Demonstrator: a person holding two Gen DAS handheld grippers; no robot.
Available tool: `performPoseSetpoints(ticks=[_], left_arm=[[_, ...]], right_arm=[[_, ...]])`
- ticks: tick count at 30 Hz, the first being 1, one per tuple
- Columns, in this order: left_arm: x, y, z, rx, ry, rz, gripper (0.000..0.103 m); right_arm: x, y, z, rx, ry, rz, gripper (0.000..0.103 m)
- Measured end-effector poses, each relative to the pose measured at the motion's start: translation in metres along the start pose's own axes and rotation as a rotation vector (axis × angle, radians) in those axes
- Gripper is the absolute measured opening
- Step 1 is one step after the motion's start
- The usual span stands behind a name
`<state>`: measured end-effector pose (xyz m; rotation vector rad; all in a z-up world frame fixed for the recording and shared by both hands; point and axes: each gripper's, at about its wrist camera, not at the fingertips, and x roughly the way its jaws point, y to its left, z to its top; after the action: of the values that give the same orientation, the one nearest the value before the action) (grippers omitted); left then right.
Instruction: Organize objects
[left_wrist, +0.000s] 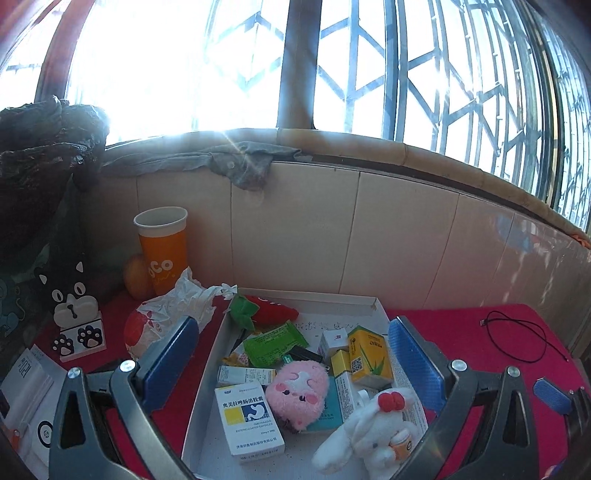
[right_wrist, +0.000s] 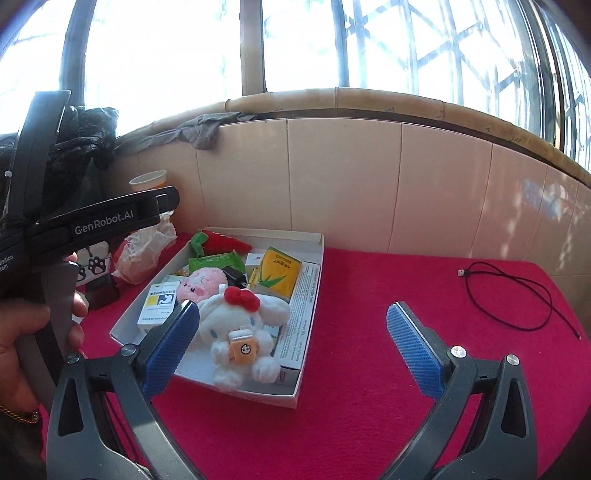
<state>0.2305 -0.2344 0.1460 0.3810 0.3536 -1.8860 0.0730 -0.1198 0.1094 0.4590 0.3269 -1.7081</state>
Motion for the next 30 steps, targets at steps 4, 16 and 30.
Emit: performPoseSetpoints(ticks=[4, 16, 30], left_arm=[[-0.023, -0.009, -0.007, 0.027, -0.028, 0.127, 0.103], [-0.073, -0.032, -0.026, 0.094, 0.038, 0.144, 0.103], [-0.124, -0.047, -0.045, 0.117, 0.021, 0.077, 0.103]], right_arm=[[-0.010, -0.010, -0.002, 0.026, -0.010, -0.012, 0.103], [-0.060, -0.028, -0.010, 0.041, -0.104, -0.110, 0.103], [-0.130, -0.050, -0.021, 0.107, -0.239, -0.259, 0.103]])
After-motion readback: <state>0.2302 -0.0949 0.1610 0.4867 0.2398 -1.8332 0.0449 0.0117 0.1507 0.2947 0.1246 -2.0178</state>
